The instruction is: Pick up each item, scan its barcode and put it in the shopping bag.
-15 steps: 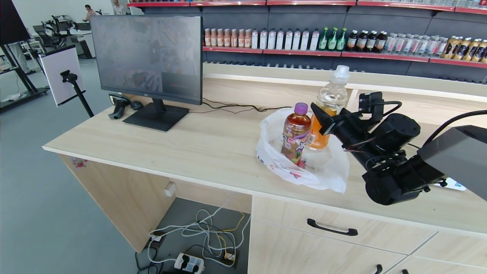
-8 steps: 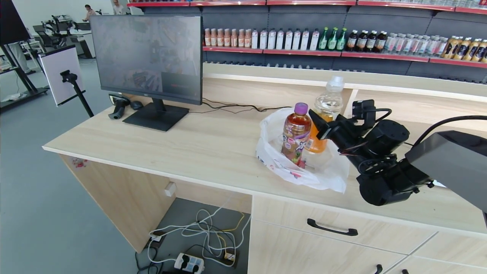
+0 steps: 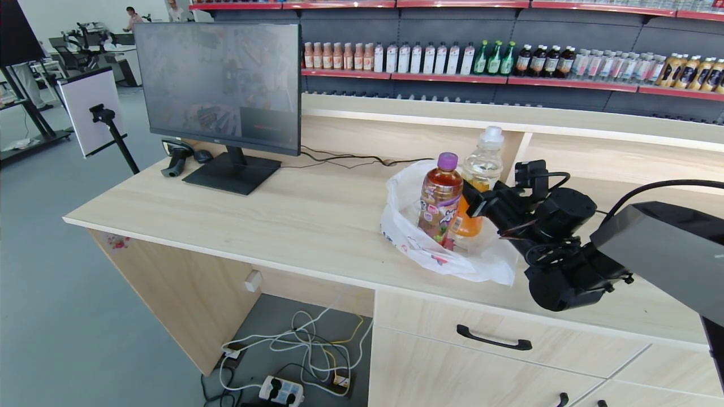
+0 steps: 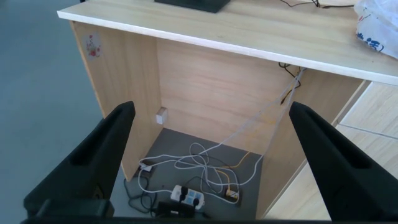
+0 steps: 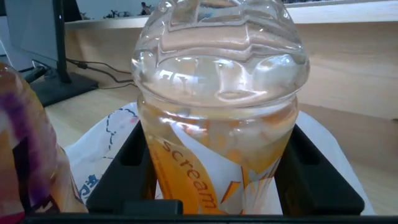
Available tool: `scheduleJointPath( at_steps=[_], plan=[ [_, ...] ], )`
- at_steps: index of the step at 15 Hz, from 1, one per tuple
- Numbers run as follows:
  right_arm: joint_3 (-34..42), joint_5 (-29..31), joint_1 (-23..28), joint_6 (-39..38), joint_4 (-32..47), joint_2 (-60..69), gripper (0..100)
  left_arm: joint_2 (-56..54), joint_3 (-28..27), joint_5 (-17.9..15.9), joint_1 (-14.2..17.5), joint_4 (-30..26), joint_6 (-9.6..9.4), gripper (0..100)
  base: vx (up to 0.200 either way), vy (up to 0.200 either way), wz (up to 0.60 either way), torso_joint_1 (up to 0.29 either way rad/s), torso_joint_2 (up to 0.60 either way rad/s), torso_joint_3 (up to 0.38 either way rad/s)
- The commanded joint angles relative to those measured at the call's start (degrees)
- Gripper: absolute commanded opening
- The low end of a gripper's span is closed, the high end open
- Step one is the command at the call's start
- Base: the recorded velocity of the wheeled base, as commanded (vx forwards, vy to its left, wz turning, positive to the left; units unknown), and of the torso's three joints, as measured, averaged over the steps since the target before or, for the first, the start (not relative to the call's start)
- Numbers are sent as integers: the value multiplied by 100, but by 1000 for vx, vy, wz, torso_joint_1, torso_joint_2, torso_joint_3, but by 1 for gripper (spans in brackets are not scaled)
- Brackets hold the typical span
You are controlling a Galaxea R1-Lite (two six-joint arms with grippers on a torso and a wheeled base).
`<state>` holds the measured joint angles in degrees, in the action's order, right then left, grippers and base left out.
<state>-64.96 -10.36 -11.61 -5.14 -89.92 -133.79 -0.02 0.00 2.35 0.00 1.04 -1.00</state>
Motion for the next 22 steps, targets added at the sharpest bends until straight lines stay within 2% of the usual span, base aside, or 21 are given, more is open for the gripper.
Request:
scheduleJointPath(
  at_steps=[1, 8, 9, 19, 22],
  plan=[
    [1, -1, 0, 5, -8, -51, 0, 2, 0, 2, 0, -7, -14, 100, 0, 0, 0, 0, 0, 0],
    [10, 8, 36, 40, -8, -121, 0, 2, 0, 2, 0, -7, -32, 100, 0, 0, 0, 0, 0, 0],
    [1, 8, 53, 49, -8, -121, 100, 2, 0, 2, 0, -7, -32, 100, 0, 0, 0, 0, 0, 0],
    [36, -1, 159, 75, -8, 134, 100, 2, 0, 2, 0, 2, -155, 100, 0, 0, 0, 0, 0, 0],
    [423, -1, 71, 198, -8, 574, 100, 2, 0, 2, 0, 2, -172, 100, 0, 0, 0, 0, 0, 0]
  ],
)
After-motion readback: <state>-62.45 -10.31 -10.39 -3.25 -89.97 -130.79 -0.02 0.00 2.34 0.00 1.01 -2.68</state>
